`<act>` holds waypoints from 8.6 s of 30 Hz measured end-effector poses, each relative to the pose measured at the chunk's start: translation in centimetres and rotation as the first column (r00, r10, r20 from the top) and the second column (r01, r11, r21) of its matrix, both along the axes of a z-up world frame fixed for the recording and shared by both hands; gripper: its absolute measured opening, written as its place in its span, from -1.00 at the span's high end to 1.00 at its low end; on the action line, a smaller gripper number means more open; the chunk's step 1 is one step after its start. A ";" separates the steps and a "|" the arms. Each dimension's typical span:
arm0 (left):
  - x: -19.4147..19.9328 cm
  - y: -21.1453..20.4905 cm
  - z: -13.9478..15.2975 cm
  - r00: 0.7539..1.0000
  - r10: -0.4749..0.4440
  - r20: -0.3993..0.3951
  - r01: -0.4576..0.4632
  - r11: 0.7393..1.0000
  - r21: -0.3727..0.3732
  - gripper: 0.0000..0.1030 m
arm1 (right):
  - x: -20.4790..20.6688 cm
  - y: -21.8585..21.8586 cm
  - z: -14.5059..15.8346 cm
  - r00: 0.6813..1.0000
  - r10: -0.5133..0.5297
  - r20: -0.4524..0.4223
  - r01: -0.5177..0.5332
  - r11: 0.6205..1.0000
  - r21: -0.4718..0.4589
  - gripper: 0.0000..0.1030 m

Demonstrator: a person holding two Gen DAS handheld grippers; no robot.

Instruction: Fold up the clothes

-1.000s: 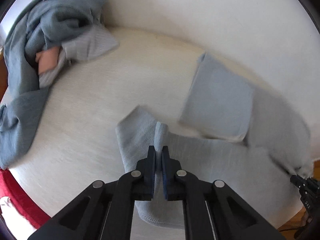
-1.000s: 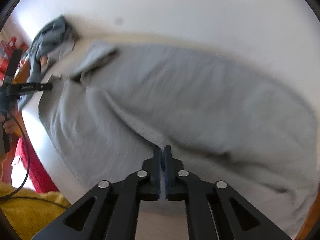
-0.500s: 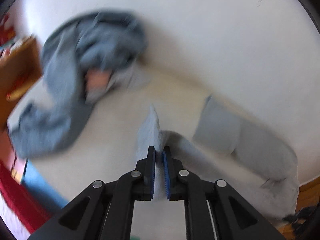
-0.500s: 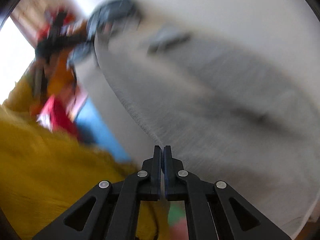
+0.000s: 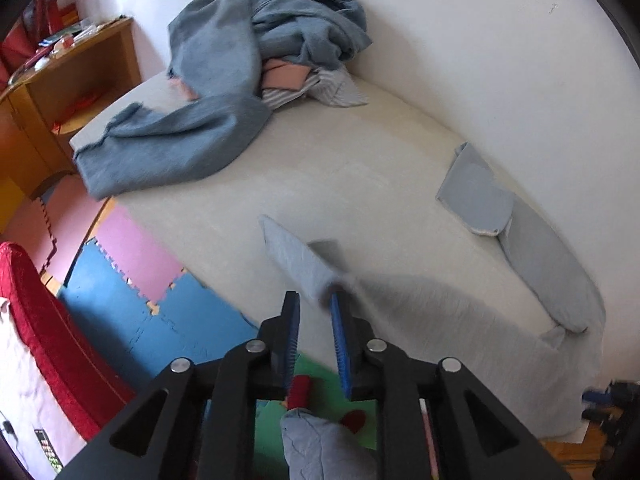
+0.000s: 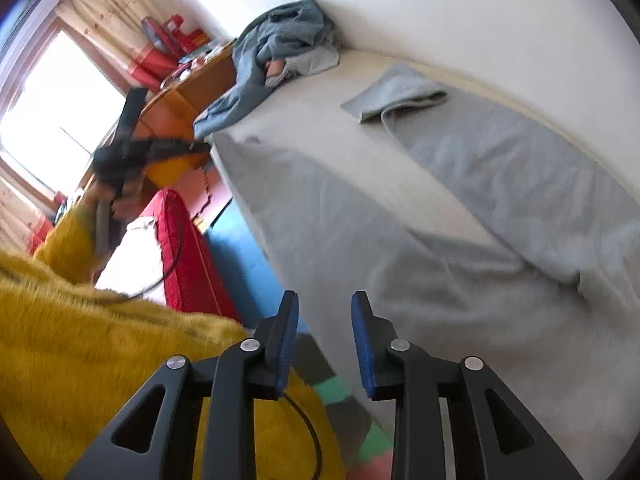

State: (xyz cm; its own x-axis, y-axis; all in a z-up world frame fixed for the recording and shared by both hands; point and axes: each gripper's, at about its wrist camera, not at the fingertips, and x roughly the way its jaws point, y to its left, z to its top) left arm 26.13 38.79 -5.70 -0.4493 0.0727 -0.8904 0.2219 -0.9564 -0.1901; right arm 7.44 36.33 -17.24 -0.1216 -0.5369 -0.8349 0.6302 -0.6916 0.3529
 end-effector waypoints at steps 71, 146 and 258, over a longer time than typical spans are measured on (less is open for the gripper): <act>-3.3 -8.3 -3.2 0.997 -0.075 -0.032 0.081 0.952 0.294 0.55 | -9.2 -21.3 6.4 0.999 0.000 0.050 0.012 0.968 -0.249 0.98; -8.9 8.9 -6.0 0.874 -0.473 0.108 0.443 0.869 0.222 0.49 | -4.1 21.9 -0.6 0.709 -0.688 -0.151 0.672 0.596 0.440 0.67; -23.1 20.1 -3.0 0.891 -0.453 -0.031 0.454 0.890 0.041 0.82 | 0.7 20.0 8.8 0.525 -0.823 -0.217 0.851 0.504 0.148 0.85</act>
